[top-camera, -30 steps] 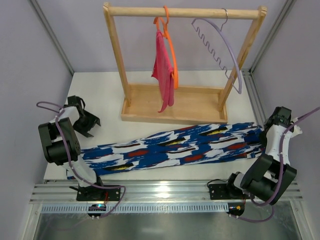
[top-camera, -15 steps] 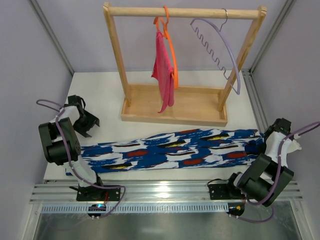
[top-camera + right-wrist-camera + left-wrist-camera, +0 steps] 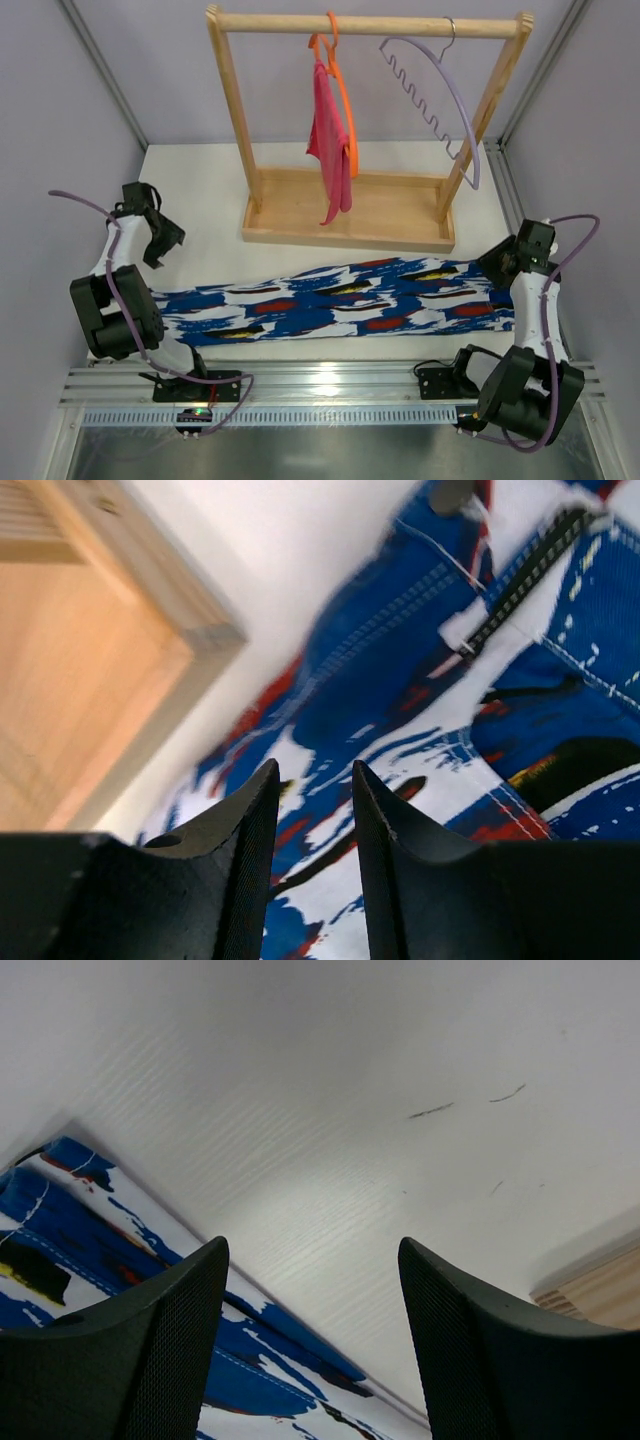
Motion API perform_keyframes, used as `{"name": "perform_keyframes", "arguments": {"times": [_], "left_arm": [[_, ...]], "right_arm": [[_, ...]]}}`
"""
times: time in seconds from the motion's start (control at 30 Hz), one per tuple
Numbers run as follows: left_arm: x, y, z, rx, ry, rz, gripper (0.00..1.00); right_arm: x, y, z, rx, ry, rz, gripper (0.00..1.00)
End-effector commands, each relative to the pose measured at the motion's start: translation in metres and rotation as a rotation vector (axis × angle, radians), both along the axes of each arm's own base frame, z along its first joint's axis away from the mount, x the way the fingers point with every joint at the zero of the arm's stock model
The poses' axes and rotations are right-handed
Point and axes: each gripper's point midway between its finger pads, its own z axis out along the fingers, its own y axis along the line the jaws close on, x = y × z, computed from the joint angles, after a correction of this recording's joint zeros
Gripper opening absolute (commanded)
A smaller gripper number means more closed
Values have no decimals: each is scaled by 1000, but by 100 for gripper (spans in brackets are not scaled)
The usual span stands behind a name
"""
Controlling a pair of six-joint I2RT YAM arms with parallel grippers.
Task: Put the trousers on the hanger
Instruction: Fold the trousers
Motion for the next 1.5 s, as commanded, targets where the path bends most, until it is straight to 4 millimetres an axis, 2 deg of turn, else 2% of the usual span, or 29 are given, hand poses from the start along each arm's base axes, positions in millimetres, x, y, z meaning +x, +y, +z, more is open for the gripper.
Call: {"name": "perform_keyframes", "arguments": {"times": [0.0,0.1,0.2,0.33,0.5,0.67,0.73,0.87,1.13,1.2,1.23,1.4,1.47], "left_arm": [[-21,16,-4,71,87,59,69],[-38,28,-10,84,156,140,65],[-52,36,-19,92,245,179,61],[-70,48,-19,146,338,240,49],[-83,60,-13,168,344,299,50],[-98,72,-23,133,359,359,51],[-100,76,-31,102,369,370,48],[-93,84,-38,95,390,350,43],[-93,72,-62,30,399,347,38],[-95,71,-68,21,423,340,31],[-94,72,-68,20,427,338,23],[-91,73,-64,23,409,331,2],[-90,73,-61,25,402,328,0]], "right_arm": [[-7,-2,-45,23,91,-30,39],[-14,-6,-74,35,167,-66,38],[-17,-6,-89,50,209,-76,38],[-12,-12,-86,27,202,-78,38],[-4,-10,-80,37,178,-64,38],[-2,-15,-79,11,183,-56,38],[-3,-15,-79,10,185,-55,38],[-3,-15,-80,11,181,-54,38],[-5,-13,-83,18,182,-60,38],[-4,-14,-83,13,181,-60,38],[-5,-15,-83,8,183,-62,38],[-6,-16,-84,3,188,-58,38],[-6,-15,-85,5,190,-58,38]]}}
